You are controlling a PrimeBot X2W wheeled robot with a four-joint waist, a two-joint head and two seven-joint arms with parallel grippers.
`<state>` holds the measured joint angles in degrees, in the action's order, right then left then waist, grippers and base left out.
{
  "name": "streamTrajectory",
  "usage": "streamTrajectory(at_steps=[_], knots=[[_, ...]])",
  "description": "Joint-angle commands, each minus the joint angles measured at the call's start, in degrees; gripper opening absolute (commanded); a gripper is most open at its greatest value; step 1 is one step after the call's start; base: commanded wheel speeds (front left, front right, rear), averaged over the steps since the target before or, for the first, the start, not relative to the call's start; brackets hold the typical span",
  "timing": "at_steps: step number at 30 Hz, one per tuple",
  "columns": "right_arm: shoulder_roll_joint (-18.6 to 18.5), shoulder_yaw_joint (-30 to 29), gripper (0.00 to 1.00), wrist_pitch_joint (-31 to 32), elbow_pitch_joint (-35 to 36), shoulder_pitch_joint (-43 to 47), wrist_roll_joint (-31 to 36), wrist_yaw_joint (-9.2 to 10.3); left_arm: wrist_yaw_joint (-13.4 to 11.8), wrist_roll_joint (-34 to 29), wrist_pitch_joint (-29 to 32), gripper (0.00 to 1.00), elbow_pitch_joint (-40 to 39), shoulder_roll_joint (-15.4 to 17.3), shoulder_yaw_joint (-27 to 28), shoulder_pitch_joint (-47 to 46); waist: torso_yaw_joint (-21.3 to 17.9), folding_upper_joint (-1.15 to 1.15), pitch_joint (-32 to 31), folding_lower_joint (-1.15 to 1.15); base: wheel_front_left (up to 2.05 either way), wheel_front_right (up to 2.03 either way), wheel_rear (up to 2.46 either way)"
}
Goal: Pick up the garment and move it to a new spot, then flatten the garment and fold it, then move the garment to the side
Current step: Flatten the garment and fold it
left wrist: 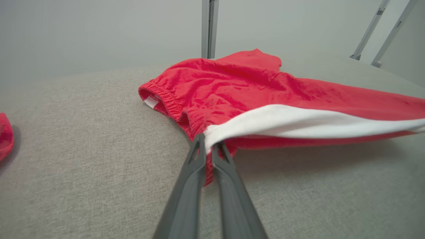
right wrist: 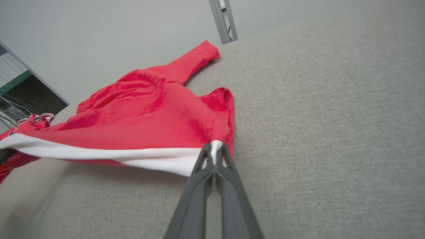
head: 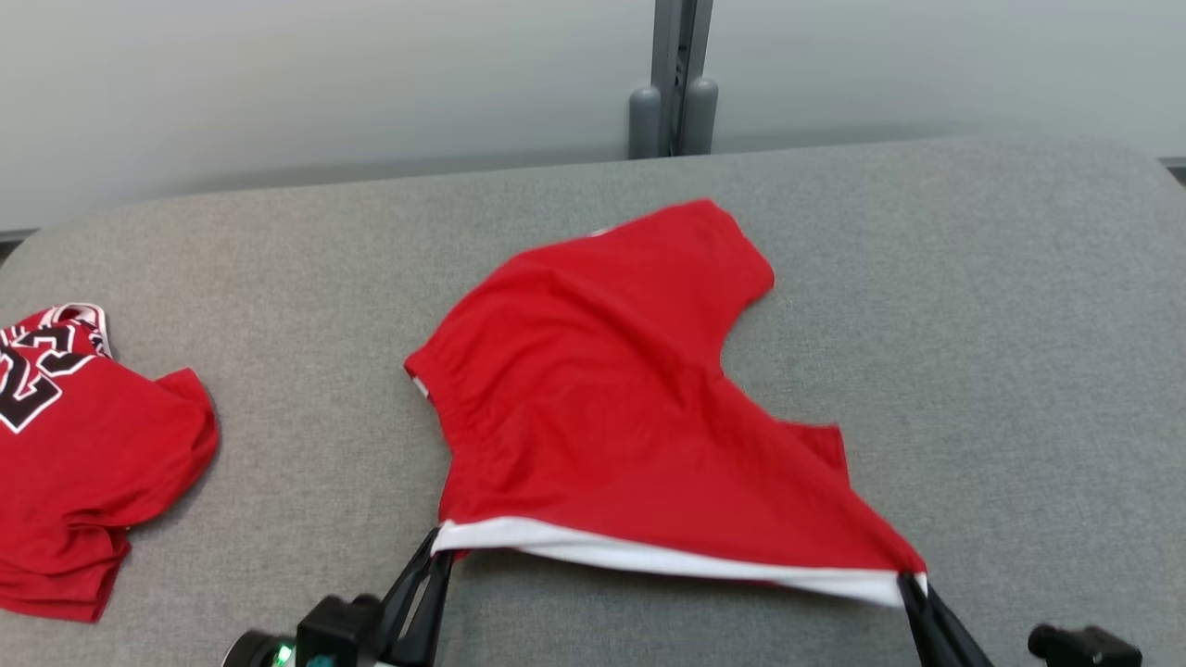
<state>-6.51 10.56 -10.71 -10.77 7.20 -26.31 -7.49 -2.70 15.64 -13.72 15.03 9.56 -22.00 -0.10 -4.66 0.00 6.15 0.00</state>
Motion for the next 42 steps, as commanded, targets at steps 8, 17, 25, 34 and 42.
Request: streamTrajectory(at_steps=[8,17,25,34,42], knots=[[2.05,-4.65,0.0,8.56,14.31,11.67,4.59,0.0,-5.48,0.83,5.22,0.0,-15.37,3.56,2.68,10.63,-0.8,0.0,-2.91,0.0,0.0,0.0,0.0],[3.0,-6.63,0.0,11.83,19.81,9.07,7.08,0.0,-5.46,2.94,11.49,0.0,-21.75,5.18,2.85,11.26,0.38,0.0,-2.29,0.0,0.0,0.0,0.0],[-1.36,-5.51,0.0,9.26,11.93,-9.1,4.89,0.0,-3.12,6.13,17.57,0.0,-19.72,5.62,4.08,2.13,2.43,0.0,4.12,0.0,0.0,0.0,0.0],[-7.61,1.51,0.0,6.54,-5.37,-34.15,0.76,0.0,0.92,7.58,19.07,0.0,-14.58,3.49,2.57,-11.96,6.59,0.0,12.87,0.0,0.0,0.0,0.0],[-10.16,8.91,0.0,2.68,-21.16,-50.84,-2.92,-0.01,3.81,7.7,17.4,0.0,-7.02,1.18,1.39,-22.96,9.78,0.0,17.93,0.0,0.0,0.0,0.0]])
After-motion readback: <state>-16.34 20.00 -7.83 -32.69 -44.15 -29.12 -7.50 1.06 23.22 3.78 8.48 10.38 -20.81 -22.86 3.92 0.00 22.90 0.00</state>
